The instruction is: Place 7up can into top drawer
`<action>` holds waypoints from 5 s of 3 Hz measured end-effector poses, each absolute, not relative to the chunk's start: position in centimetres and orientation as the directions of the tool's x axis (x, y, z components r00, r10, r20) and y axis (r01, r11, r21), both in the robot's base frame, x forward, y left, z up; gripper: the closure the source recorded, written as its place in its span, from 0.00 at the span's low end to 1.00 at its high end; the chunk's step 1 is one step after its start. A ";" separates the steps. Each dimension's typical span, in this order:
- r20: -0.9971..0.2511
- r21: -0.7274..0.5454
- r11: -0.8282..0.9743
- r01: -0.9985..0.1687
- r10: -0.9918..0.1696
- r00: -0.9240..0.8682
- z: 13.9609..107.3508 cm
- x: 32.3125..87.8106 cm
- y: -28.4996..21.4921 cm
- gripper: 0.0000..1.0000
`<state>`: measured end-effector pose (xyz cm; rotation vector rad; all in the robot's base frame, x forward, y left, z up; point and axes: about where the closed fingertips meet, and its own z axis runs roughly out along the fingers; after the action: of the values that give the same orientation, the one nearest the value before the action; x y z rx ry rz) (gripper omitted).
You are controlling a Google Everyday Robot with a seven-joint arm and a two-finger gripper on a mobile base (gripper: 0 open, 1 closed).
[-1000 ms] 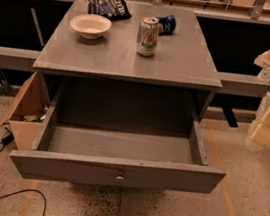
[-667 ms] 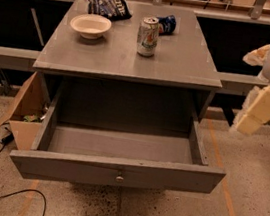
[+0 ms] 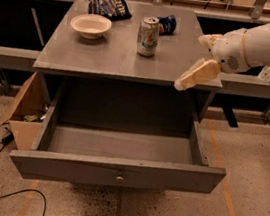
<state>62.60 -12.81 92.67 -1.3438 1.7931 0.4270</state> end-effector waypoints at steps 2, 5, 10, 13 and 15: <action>-0.777 -0.166 0.406 -0.898 -0.615 -0.134 92.0 67.8 -8.6 0.00; -0.831 -0.222 0.470 -0.854 -0.549 -0.086 91.7 75.0 -8.0 0.00; -0.924 -0.090 0.421 -0.903 -0.374 -0.083 87.6 83.3 -0.3 0.64; -0.932 -0.076 0.181 -0.980 -0.364 0.005 92.9 66.6 -7.3 1.00; -0.939 0.067 0.165 -0.984 -0.323 -0.118 88.0 57.8 -7.6 1.00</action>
Offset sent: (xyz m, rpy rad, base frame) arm 0.0355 0.0216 0.0016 0.0304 -0.0059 -0.0190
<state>57.78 -7.65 88.01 -1.2859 1.5939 0.9827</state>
